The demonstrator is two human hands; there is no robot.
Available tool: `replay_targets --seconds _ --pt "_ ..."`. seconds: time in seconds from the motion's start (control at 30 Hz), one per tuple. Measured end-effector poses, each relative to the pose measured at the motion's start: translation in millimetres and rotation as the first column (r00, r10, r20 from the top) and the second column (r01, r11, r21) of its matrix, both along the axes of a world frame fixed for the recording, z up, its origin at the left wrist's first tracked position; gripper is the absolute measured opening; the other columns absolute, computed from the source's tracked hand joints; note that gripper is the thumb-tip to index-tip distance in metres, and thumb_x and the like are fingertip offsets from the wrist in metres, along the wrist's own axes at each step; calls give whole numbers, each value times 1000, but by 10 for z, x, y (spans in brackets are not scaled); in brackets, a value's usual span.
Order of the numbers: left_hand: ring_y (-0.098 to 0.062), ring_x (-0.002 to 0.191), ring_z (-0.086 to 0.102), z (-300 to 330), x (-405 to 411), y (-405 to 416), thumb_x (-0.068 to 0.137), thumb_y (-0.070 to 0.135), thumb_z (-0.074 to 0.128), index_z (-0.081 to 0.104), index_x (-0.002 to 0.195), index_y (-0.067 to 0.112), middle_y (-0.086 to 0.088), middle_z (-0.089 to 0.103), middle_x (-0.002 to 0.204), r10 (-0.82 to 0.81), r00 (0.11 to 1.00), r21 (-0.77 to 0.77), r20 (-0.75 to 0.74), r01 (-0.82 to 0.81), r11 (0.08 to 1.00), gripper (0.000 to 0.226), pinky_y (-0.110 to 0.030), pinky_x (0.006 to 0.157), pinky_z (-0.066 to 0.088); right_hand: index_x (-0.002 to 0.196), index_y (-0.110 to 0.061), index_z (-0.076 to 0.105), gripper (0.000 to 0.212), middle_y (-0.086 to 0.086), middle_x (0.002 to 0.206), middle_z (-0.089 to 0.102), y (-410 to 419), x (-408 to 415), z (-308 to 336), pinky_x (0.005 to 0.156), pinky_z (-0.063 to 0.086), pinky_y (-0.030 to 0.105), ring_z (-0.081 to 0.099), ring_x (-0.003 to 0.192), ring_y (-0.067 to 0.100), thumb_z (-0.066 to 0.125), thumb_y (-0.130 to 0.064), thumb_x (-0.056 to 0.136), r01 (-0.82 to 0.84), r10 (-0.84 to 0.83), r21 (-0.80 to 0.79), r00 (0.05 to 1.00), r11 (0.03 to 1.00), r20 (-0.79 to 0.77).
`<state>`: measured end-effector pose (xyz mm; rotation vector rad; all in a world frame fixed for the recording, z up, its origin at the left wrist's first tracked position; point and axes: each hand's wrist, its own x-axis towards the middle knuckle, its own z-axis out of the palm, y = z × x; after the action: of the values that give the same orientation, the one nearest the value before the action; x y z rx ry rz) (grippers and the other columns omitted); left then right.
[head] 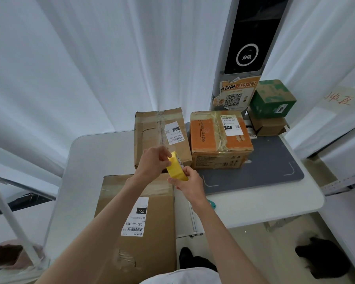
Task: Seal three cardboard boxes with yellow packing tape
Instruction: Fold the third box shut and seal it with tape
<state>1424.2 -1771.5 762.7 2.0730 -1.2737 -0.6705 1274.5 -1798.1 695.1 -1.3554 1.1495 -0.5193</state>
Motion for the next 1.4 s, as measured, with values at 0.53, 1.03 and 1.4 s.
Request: replay_targets --seconds 0.53,1.03,1.4 --pt "-13 76 60 -277 -5 89 84 -4 69 64 76 18 4 65 81 -95 993 -54 65 99 994 24 -25 70 50 81 -20 65 40 -4 77 61 17 -85 -58 73 46 35 56 83 14 61 -59 93 -68 63 -37 989 997 -130" --pt "-23 92 63 -719 -118 30 82 8 81 66 102 10 -7 64 96 255 824 230 -505 -156 961 25 -31 75 53 119 -20 65 18 4 114 64 59 -234 -253 74 46 20 60 103 17 59 -26 102 -20 10 191 999 981 54" --pt "-19 104 54 -1222 -201 354 86 36 79 55 112 16 -3 44 120 314 933 352 -174 -239 905 40 -41 93 54 83 -21 69 11 -7 78 61 -144 -345 -821 99 43 43 56 89 24 73 -30 88 360 -274 105 841 927 -466"
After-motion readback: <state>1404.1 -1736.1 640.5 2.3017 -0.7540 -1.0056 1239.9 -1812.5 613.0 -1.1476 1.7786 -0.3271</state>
